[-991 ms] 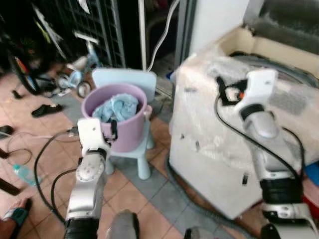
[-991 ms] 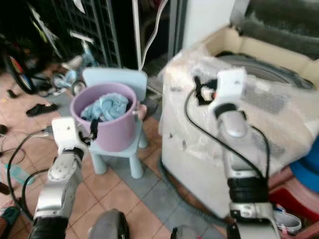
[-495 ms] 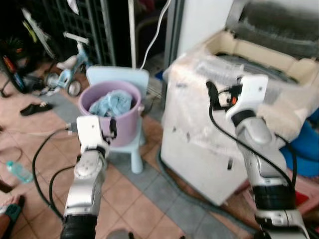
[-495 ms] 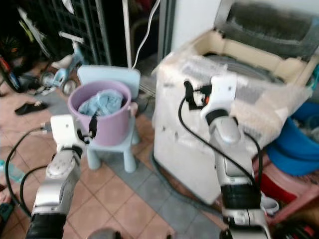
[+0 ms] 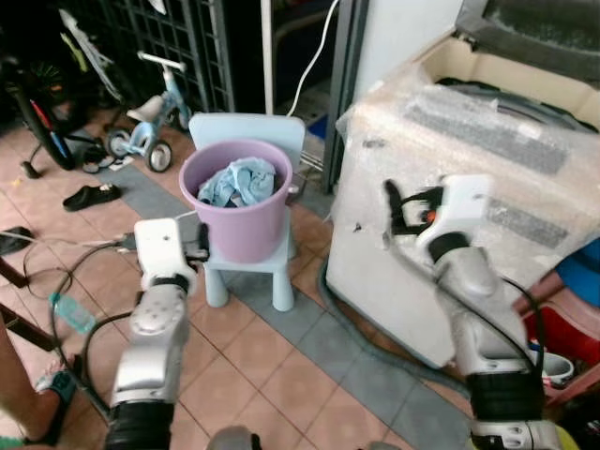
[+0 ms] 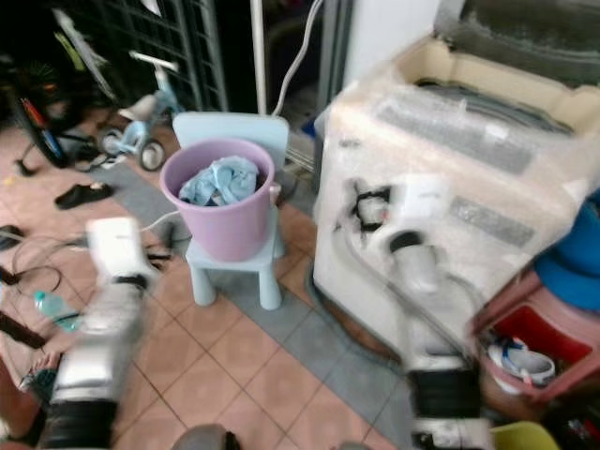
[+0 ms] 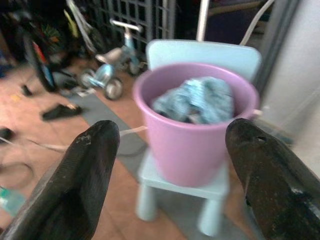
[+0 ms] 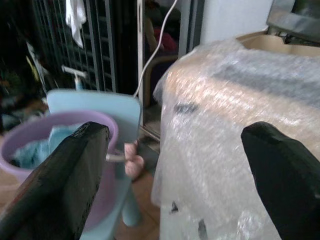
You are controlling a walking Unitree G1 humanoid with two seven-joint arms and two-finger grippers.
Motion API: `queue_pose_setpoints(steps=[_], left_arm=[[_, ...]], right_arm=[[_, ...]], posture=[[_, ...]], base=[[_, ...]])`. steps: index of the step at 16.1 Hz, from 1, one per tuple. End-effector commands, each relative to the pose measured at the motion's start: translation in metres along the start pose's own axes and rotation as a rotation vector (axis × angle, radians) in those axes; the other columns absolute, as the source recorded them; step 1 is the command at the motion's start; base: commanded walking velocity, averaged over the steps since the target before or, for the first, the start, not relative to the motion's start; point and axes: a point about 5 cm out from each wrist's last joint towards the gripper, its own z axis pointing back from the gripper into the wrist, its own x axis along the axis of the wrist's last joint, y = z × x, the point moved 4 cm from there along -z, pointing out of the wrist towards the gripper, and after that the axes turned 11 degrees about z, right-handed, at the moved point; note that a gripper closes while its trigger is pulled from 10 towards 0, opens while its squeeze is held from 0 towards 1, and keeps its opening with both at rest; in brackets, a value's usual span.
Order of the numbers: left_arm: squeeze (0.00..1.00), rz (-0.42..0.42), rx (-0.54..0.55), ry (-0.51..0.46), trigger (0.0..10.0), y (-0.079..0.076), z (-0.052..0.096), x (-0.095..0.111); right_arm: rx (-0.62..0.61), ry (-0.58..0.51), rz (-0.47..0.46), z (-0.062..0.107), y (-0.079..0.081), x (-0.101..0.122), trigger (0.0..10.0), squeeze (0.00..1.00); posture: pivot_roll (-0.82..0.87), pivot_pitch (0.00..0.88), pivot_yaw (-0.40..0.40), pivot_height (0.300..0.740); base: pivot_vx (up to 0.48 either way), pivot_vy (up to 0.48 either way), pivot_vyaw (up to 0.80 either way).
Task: Clothes washing
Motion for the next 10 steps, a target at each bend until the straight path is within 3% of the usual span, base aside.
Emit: queue_pose_setpoints(steps=[1,2,4,5,8,9,10], left_arm=[[0.0,0.0,-0.027,0.0,10.0,-0.009,0.001,-0.002],[0.0,-0.001,-0.021,0.003,10.0,-0.008,0.0,-0.002],[0.0,-0.001,-0.031,0.0,10.0,-0.006,-0.001,-0.002],[0.0,-0.005,-0.037,-0.007,10.0,-0.007,-0.001,0.0],[0.0,-0.014,-0.039,-0.037,10.0,-0.009,-0.002,0.006],[0.0,-0.019,-0.064,-0.056,10.0,-0.013,-0.002,0.009],[0.0,-0.012,-0.079,-0.067,10.0,-0.015,-0.002,0.011]], right_arm=[[-0.038,0.045,0.044,0.008,-0.008,-0.023,10.0,0.0],[-0.034,0.046,-0.003,0.01,-0.005,-0.027,10.0,0.0],[-0.037,0.053,0.078,0.021,0.004,-0.044,10.0,0.0],[-0.002,0.088,-0.044,0.025,0.012,-0.056,10.0,0.0],[-0.031,0.054,0.025,0.017,0.008,-0.048,10.0,0.0],[-0.023,0.045,0.098,0.015,0.013,-0.046,10.0,0.0],[0.004,0.043,0.056,0.014,0.022,-0.043,10.0,0.0]], posture=[[-0.07,0.0,0.02,0.74],[-0.07,0.0,0.022,0.74],[-0.06,0.0,0.035,0.74],[-0.06,0.0,0.037,0.74],[-0.06,0.0,0.04,0.74],[-0.06,0.0,0.032,0.74],[-0.06,0.0,0.03,0.74]], base=[[0.0,0.48,0.0],[0.0,0.48,0.0],[0.0,0.48,0.0],[0.0,0.48,0.0],[0.0,0.48,0.0],[0.0,0.0,0.0],[0.0,0.0,0.0]])
